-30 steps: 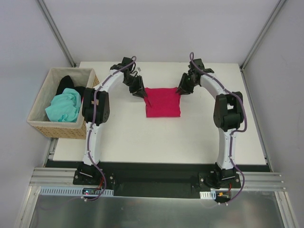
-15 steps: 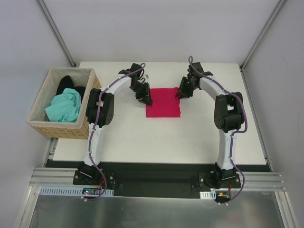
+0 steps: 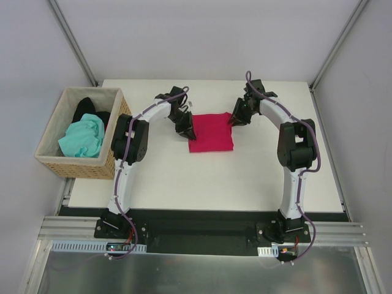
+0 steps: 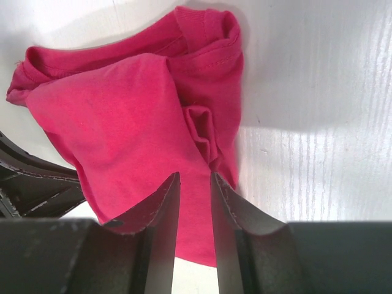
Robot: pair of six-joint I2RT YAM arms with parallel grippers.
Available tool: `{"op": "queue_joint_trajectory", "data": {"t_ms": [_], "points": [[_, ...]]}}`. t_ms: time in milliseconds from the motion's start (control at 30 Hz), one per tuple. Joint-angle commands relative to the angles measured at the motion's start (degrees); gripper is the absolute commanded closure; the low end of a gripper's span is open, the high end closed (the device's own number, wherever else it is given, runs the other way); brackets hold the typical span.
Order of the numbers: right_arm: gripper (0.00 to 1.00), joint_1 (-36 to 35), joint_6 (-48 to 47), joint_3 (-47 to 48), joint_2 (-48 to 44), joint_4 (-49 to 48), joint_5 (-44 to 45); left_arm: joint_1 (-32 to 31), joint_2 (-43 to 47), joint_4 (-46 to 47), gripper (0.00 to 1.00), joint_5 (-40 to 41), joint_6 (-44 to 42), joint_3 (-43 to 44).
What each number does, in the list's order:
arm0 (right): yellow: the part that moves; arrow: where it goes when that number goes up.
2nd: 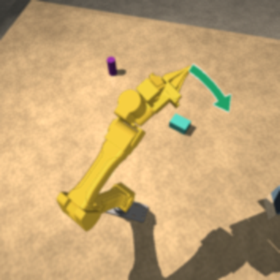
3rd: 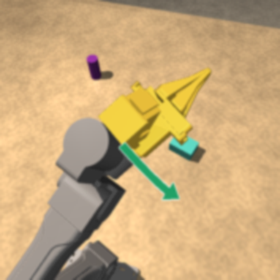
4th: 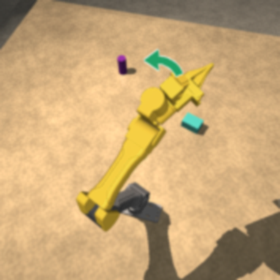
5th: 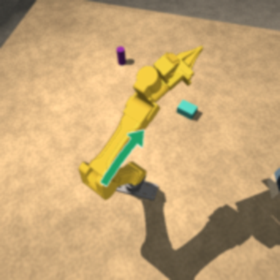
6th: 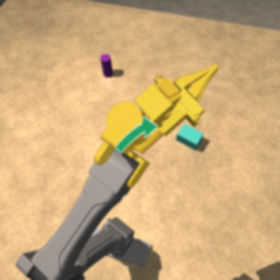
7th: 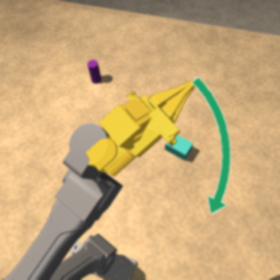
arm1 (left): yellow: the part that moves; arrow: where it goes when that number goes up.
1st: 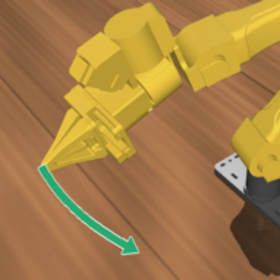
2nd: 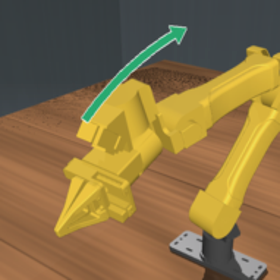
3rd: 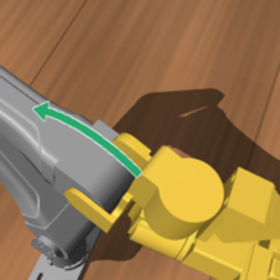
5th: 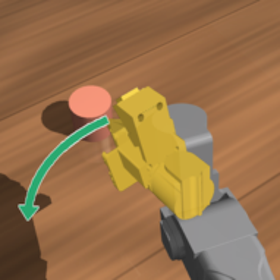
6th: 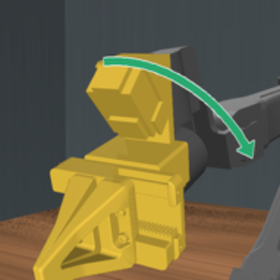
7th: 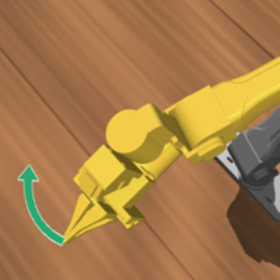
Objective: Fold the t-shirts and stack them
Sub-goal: Smooth out wrinkles on the folded tshirt
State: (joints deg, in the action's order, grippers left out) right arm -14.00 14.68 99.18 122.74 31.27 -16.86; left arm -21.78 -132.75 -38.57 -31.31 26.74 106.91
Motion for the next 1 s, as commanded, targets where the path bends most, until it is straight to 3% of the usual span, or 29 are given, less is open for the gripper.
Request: {"op": "queue_joint_trajectory", "data": {"t_ms": [0,467,967], "points": [[0.71,0.6,-0.6,0.0,-3.3,-0.9,-0.6,-0.7,5.0,0.2,0.99,0.7,0.9,-1.2],[0.73,0.4,-0.2,0.0,-3.0,-1.1,-1.2,-0.8,6.6,1.1,1.00,1.3,0.9,-1.0],[0.73,0.8,-0.3,2.4,-2.3,-0.7,-0.3,-0.7,10.3,1.1,1.00,5.0,1.2,-6.8]]}}
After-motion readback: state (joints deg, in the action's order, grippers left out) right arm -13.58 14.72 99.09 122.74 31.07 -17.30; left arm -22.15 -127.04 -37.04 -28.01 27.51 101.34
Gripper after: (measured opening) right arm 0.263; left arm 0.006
